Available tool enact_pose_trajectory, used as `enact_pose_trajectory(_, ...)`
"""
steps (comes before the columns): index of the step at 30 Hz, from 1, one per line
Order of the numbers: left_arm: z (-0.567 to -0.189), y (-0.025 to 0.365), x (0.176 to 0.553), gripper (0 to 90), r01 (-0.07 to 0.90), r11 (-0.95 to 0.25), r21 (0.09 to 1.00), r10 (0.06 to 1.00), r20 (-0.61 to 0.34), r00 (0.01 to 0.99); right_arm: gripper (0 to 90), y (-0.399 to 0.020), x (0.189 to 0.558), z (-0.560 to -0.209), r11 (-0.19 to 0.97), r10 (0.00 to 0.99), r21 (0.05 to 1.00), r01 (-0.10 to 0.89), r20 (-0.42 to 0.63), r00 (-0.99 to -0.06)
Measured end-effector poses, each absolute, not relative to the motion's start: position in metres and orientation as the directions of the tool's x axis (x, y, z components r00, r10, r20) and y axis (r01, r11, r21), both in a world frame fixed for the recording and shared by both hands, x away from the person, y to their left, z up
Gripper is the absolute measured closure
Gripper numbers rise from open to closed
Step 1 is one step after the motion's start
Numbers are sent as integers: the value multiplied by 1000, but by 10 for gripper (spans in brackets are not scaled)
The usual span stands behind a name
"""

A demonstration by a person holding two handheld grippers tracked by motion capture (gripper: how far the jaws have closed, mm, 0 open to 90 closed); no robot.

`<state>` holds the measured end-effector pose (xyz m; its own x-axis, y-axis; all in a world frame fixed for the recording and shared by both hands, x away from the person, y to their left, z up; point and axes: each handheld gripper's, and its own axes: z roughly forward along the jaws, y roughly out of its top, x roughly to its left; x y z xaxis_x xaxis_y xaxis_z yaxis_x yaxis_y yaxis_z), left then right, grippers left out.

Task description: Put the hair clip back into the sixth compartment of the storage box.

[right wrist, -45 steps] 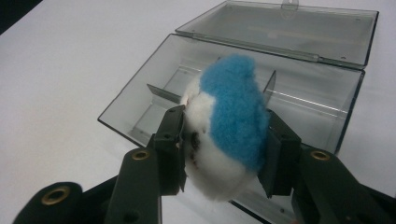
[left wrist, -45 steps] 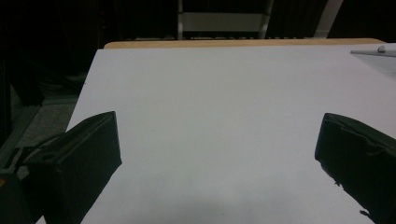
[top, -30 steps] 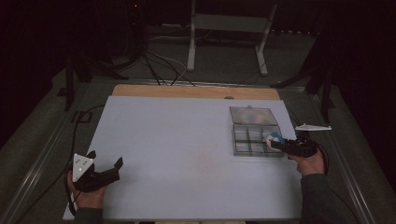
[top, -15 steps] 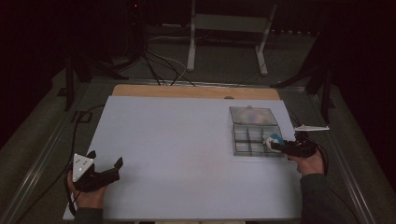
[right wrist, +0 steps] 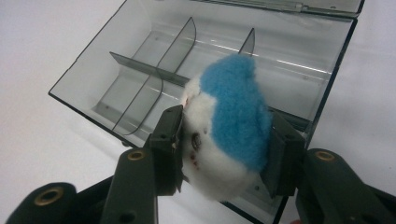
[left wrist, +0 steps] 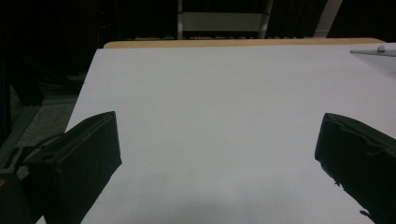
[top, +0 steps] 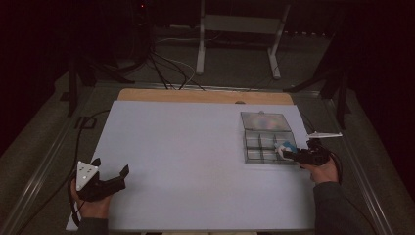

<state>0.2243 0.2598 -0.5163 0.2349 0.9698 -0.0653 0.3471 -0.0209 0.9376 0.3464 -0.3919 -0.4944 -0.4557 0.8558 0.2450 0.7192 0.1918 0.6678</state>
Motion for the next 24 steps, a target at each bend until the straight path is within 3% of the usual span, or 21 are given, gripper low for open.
enact_pose_trajectory(24, -517, 260, 224, 13, 347, -19, 938, 970, -67, 233, 211, -378, 342, -488, 249, 880, 690, 680, 132, -457)
